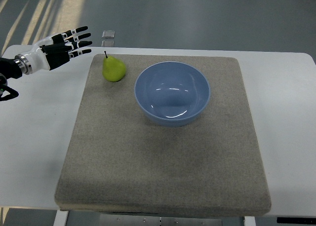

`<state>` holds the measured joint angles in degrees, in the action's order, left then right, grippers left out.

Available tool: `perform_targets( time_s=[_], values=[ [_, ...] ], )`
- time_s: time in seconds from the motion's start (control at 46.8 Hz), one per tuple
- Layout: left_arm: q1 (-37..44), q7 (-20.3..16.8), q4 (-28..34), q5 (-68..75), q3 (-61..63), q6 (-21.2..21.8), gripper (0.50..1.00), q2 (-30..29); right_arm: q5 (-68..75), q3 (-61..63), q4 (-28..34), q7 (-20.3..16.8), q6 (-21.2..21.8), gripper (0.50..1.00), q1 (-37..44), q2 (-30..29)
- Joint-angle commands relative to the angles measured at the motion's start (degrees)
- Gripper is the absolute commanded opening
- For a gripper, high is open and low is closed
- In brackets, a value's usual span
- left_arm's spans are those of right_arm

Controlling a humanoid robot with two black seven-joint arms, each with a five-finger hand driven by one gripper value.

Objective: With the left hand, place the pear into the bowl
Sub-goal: 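Move the open left hand toward the green pear beside the bowl, then close the left hand fingers around the green pear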

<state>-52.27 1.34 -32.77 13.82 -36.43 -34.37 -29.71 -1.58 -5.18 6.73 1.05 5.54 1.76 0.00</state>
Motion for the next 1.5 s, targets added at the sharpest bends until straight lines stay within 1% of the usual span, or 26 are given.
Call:
perform_targets(
  time_s=[0.0,0.15,0.278,0.364,0.492,0.663,0.791,1.027,1.155,1.326,1.476],
  values=[
    [-1.42,-0.10,-0.36,7.17,0.04,0.01,0.994,-0.26,0.00,-0.01,0.04,0.00,0.00,0.926,0.00,0.00],
    [-4.50,-0.54,-0.98,17.80,0.04,-0.08,0.994,-0.43,0.00,-0.01,-0.05,0.00,0.00,0.926,0.00,0.00],
    [-6.87,-0.54,-5.11,25.28,0.13,-0.08,0.994,-0.87,0.00,-0.01,-0.05,0.00,0.00,0.926,0.00,0.00],
    [-7.93,-0.54,-5.64,30.98,0.13,0.09,0.994,-1.40,0.00,-0.01,-0.05,0.00,0.00,0.924,0.00,0.00],
    [-9.43,-0.54,-5.90,39.69,0.13,0.27,0.994,-0.35,0.00,-0.01,0.04,0.00,0.00,0.926,0.00,0.00],
    [-10.74,-0.54,-7.92,49.27,0.22,0.36,0.994,1.50,0.00,-0.01,0.04,0.00,0.00,0.924,0.00,0.00],
    [-10.92,-0.54,-8.54,58.67,0.13,0.62,0.994,3.69,0.00,-0.01,-0.05,0.00,0.00,0.926,0.00,0.00],
    [-11.27,-0.54,-8.45,63.08,0.22,0.62,0.992,5.98,0.00,-0.01,0.04,0.00,0.00,0.924,0.00,0.00],
    [-11.27,-0.54,-8.36,67.91,0.22,1.06,0.992,6.86,0.00,-0.01,-0.05,0.00,0.00,0.924,0.00,0.00],
    [-10.75,-0.54,-8.28,71.43,0.30,5.89,0.990,7.91,0.00,-0.01,0.04,0.00,0.00,0.926,0.00,0.00],
    [-10.48,-0.54,-8.45,72.75,2.94,7.12,0.990,8.00,0.00,-0.01,-0.05,0.00,0.00,0.924,0.00,0.00]
  ],
)
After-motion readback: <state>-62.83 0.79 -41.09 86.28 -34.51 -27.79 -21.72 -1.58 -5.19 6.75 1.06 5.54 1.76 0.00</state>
